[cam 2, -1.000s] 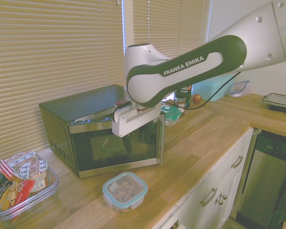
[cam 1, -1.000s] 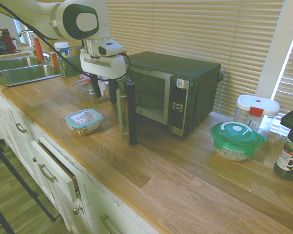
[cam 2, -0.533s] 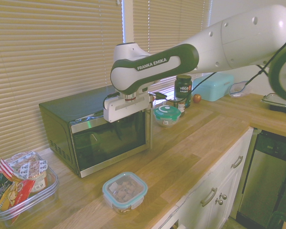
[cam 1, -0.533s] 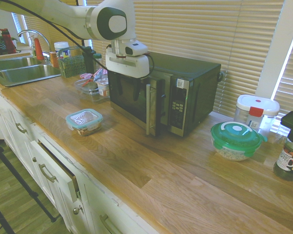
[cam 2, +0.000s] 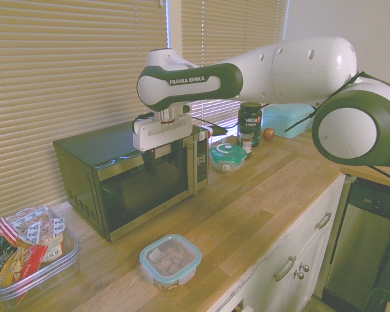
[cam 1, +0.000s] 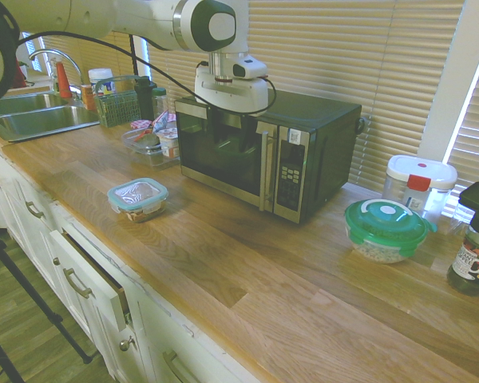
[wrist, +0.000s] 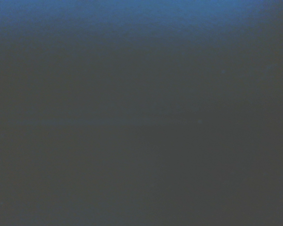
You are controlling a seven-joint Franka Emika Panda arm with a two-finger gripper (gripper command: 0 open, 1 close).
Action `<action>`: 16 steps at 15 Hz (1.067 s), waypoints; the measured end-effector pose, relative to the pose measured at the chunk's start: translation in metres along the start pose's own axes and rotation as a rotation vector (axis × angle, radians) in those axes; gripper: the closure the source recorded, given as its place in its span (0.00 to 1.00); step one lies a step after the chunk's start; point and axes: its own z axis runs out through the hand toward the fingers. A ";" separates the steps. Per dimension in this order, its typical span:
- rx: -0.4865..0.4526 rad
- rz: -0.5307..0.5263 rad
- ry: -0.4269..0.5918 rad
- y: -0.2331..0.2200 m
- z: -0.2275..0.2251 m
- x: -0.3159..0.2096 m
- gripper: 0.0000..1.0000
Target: Close the microwave
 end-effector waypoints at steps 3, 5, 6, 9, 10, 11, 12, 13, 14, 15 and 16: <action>0.001 0.001 -0.002 -0.002 -0.002 0.002 0.00; 0.016 -0.002 0.011 0.000 -0.011 -0.001 0.00; 0.028 -0.005 0.023 0.002 -0.013 -0.003 0.00; 0.024 -0.003 0.021 0.017 -0.008 -0.013 0.00; 0.018 0.000 0.016 0.025 -0.007 -0.018 0.00; 0.010 0.005 0.012 0.034 -0.006 -0.021 0.00; 0.006 0.011 0.012 0.044 -0.006 -0.025 0.00; 0.003 0.018 0.013 0.053 -0.006 -0.029 0.00; 0.001 0.022 0.013 0.063 -0.003 -0.032 0.00; -0.001 0.018 0.009 0.072 0.001 -0.038 0.00; -0.002 0.007 0.003 0.079 0.007 -0.045 0.00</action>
